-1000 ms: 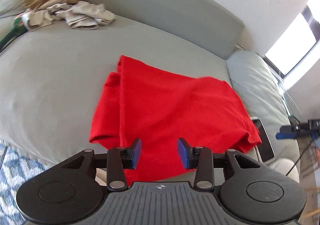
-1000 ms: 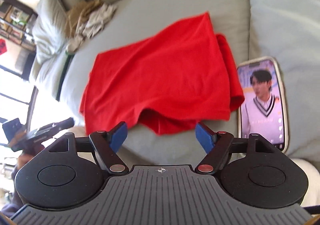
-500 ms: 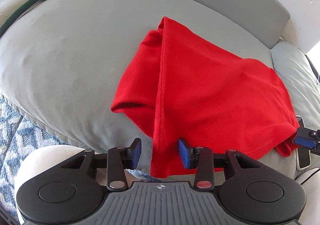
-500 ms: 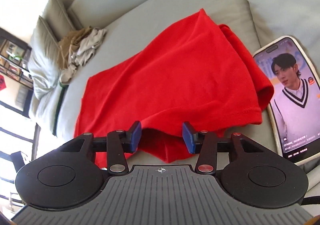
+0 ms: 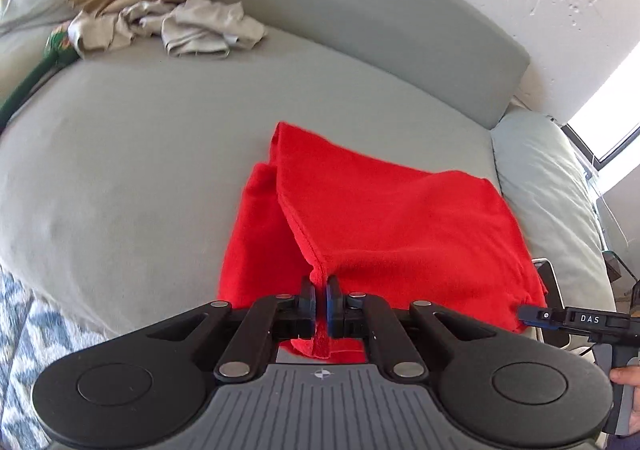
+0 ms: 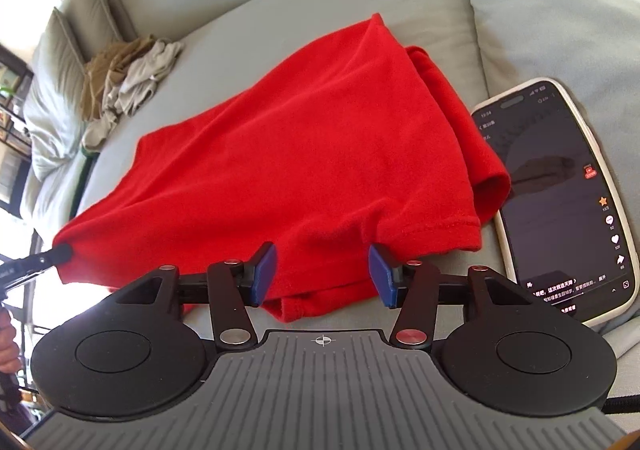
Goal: Fold clothes
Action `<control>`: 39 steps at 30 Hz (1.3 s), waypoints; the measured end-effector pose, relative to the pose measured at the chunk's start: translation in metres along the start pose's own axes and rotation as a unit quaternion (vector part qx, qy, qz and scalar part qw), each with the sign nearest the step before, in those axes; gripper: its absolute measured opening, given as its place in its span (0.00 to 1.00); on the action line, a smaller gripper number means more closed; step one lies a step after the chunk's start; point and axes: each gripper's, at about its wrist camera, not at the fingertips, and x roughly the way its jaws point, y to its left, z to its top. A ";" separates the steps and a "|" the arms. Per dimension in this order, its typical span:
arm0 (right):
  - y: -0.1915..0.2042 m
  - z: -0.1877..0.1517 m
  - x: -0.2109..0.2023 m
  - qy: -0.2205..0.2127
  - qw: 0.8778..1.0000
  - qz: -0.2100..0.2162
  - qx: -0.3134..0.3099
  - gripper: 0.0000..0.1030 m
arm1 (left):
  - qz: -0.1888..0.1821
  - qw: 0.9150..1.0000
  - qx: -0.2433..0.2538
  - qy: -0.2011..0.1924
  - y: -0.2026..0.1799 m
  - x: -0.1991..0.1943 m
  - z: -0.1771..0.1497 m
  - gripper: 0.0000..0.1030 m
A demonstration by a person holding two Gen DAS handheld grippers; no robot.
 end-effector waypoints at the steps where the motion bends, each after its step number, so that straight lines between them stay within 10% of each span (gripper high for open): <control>1: 0.000 -0.001 0.002 0.004 1.000 -0.003 -0.003 0.52 | 0.004 1.000 -0.008 0.011 0.005 0.004 -0.003 0.03; 6: 0.002 -0.005 0.002 0.011 1.000 -0.005 -0.009 0.56 | 0.015 0.998 -0.056 0.038 0.031 0.030 -0.011 0.07; 11: 0.006 0.000 -0.021 -0.001 1.000 0.004 -0.012 0.62 | 0.052 0.998 -0.039 0.016 0.023 0.025 -0.009 0.33; 20: 0.003 0.038 -0.085 -0.093 0.995 0.037 0.007 0.69 | 0.035 0.999 -0.017 -0.037 0.005 0.012 0.060 0.33; 25: 0.001 0.084 -0.088 -0.136 0.990 0.040 0.025 0.50 | 0.011 0.998 -0.063 0.007 0.011 0.064 0.100 0.33; 39: -0.044 0.163 0.035 -0.067 0.988 0.061 0.127 0.50 | -0.019 0.997 -0.063 0.035 0.021 0.146 0.141 0.27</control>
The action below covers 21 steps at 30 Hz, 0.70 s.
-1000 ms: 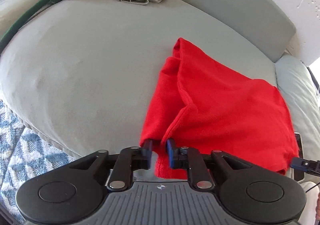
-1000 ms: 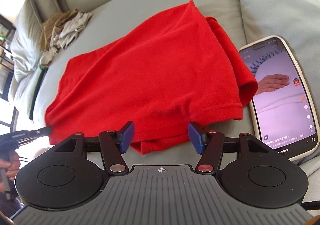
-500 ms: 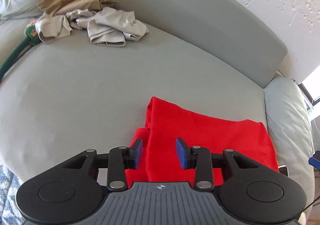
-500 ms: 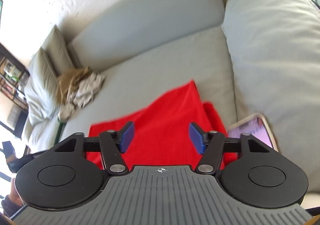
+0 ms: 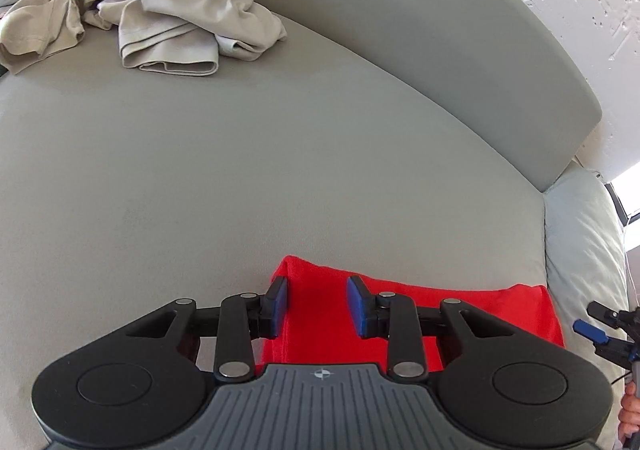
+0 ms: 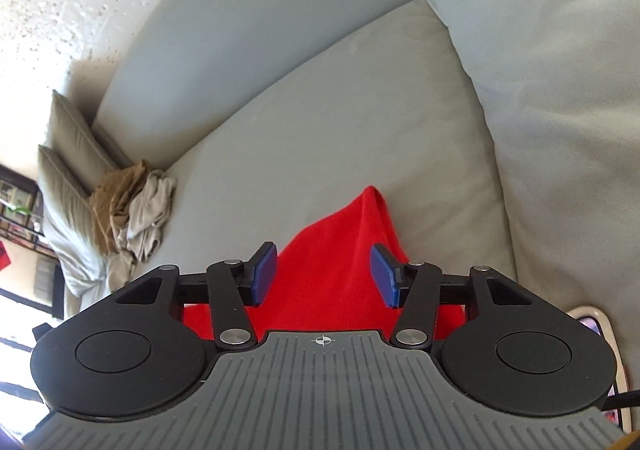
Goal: Fold clothes
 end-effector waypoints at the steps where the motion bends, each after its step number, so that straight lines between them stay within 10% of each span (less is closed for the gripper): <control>1: -0.004 0.004 0.006 0.000 1.000 -0.002 0.003 0.49 | -0.004 1.000 0.004 0.004 0.000 0.002 0.000 0.25; 8: -0.019 0.018 0.044 0.017 0.999 -0.032 -0.009 0.42 | -0.019 0.999 0.032 0.019 -0.004 0.006 -0.003 0.10; 15: -0.004 0.022 0.066 0.006 0.997 -0.044 -0.060 0.05 | -0.015 1.000 0.006 -0.010 0.001 0.003 0.006 0.02; 21: 0.002 0.017 0.052 -0.064 0.991 -0.078 -0.083 0.03 | -0.014 0.999 -0.036 -0.039 0.017 0.011 0.013 0.02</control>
